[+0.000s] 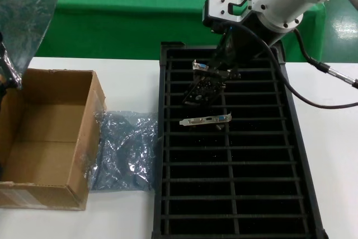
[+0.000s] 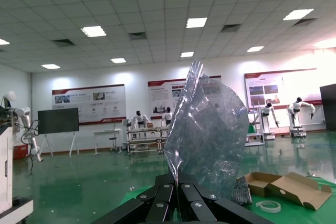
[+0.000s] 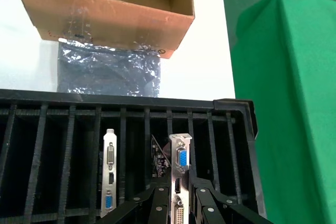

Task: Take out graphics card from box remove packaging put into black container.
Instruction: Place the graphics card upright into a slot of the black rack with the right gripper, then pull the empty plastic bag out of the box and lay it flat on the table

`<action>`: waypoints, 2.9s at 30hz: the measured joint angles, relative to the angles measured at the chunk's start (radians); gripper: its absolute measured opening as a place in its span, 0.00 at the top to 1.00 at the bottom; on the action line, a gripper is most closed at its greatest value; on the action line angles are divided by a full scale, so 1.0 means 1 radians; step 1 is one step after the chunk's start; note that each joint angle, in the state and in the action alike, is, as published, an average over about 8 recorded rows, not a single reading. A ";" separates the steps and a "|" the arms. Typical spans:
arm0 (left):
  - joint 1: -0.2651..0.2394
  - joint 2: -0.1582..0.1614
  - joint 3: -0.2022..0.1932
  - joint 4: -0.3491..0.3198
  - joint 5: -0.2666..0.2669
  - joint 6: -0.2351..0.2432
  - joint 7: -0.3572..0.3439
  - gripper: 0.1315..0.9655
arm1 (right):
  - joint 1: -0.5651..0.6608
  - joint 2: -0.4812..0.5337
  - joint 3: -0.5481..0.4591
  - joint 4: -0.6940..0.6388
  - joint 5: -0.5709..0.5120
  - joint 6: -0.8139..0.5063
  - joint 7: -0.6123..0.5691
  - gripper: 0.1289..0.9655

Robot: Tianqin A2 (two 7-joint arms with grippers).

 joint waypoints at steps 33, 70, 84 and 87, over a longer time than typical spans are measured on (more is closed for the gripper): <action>-0.020 0.002 -0.062 0.074 0.040 0.026 0.021 0.99 | -0.044 0.000 -0.013 0.098 -0.075 0.051 0.027 0.93; 0.028 -0.111 0.069 0.007 -0.032 -0.057 -0.230 0.99 | -0.012 0.000 -0.013 0.077 -0.095 0.212 0.015 0.56; -0.006 -0.569 0.689 -0.264 -0.468 -0.346 -0.858 0.99 | 0.008 0.000 -0.009 -0.044 -0.050 0.421 -0.005 0.24; -0.046 -0.640 0.804 -0.291 -0.481 -0.389 -0.973 0.99 | 0.004 0.000 0.007 -0.078 -0.032 0.448 -0.028 0.17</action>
